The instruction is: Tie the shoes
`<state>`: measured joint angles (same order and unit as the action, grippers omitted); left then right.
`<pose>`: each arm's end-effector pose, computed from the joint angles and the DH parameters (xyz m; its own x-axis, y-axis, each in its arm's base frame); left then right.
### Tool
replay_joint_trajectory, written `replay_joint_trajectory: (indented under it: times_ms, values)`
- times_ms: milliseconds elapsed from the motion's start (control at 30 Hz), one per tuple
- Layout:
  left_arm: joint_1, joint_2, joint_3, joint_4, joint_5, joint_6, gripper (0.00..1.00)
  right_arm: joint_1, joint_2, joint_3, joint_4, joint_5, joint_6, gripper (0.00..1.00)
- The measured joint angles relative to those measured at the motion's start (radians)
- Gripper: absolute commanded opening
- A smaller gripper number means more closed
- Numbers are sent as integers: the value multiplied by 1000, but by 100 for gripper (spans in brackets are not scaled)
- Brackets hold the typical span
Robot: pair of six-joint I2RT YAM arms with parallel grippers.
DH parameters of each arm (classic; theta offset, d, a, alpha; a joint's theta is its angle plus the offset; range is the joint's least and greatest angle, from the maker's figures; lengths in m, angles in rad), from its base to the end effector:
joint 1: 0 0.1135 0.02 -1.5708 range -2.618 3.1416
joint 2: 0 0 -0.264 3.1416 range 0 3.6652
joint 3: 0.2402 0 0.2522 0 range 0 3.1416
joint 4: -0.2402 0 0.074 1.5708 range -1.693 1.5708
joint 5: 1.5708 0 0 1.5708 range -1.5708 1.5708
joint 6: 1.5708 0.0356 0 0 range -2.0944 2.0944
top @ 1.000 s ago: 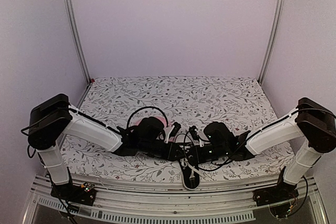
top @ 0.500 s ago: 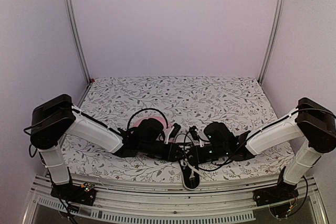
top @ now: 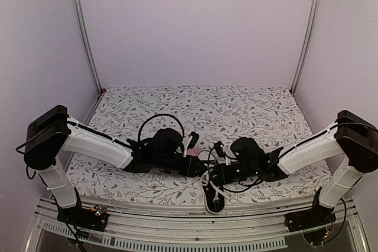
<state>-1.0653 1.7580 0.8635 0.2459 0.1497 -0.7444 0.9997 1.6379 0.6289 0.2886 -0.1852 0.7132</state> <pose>0.1679 -0.3143 0.1534 -0.8403 0.1348 -0.5251 0.4805 0.6338 -0.6062 0.1571 0.2567 0.1297 -0.8596 -0.1483 -0.4889 -0.4486 0.6769 0.5836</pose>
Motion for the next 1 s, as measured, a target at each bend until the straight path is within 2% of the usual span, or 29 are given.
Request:
replay_joint_trajectory:
  times_ms: [167, 500, 733, 900, 1000]
  values:
    - [-18, 6, 29, 2, 26, 27, 42, 0, 0, 0, 0, 0, 2, 2]
    - [-46, 62, 134, -115, -2, 77, 35, 0, -1, -2, -3, 6, 6, 2]
    - [-83, 86, 195, -235, -76, 110, 23, 0, -14, -11, -5, 17, 6, 2]
    - [-93, 89, 205, -277, -132, 121, 6, 0, -35, -16, -12, 24, 6, 2]
    - [-95, 89, 205, -293, -169, 125, 1, 0, -47, -16, -21, 29, 6, 2]
